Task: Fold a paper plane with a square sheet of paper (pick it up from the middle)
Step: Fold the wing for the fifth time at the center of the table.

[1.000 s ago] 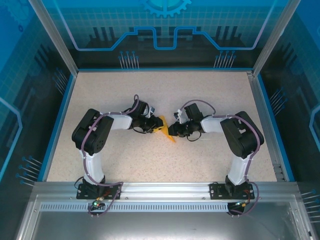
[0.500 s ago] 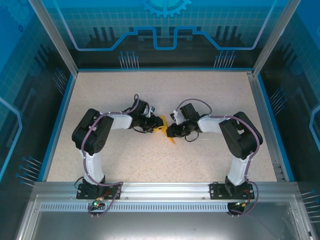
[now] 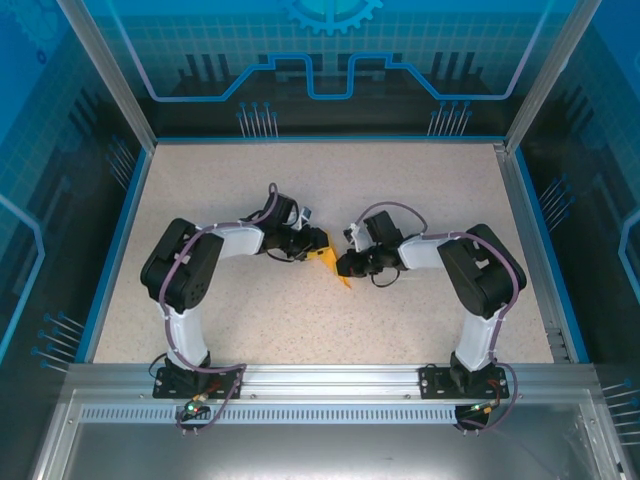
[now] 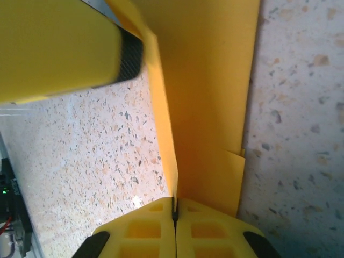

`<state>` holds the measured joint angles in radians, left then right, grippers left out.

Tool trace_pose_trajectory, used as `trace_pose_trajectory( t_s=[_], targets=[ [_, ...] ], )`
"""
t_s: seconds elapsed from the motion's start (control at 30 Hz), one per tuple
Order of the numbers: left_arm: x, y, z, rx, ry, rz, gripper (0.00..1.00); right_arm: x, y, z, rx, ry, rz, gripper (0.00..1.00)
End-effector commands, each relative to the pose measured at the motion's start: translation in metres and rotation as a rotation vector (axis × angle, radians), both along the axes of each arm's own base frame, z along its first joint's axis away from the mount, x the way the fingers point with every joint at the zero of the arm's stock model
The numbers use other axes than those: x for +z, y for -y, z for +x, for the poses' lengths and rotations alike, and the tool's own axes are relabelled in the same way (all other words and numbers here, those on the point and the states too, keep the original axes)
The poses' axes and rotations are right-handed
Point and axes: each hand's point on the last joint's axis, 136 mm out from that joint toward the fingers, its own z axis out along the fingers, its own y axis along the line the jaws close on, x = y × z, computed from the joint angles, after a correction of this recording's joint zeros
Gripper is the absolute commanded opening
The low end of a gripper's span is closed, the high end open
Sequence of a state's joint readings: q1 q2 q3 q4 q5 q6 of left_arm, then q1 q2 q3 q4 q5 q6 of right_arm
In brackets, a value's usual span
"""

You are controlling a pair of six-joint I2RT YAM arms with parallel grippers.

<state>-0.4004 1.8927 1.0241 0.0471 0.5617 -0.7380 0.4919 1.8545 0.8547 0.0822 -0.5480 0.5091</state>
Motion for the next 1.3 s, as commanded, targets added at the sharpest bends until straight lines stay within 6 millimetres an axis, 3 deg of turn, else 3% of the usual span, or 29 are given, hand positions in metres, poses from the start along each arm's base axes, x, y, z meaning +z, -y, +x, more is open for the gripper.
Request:
trace_pose_trajectory(
  t_s=[0.0, 0.43, 1.27],
  targets=[
    [0.031, 0.002, 0.003, -0.029, 0.102, -0.023, 0.40, 0.004, 0.003, 0.000, -0.044, -0.045, 0.092, 0.04],
    [0.021, 0.004, -0.009, -0.048, 0.109, -0.076, 0.41, 0.022, -0.006, 0.004, -0.076, -0.139, 0.277, 0.00],
    [-0.006, 0.004, -0.019, -0.062, 0.057, -0.064, 0.40, -0.008, 0.002, 0.010, -0.207, -0.310, 0.286, 0.00]
  ],
)
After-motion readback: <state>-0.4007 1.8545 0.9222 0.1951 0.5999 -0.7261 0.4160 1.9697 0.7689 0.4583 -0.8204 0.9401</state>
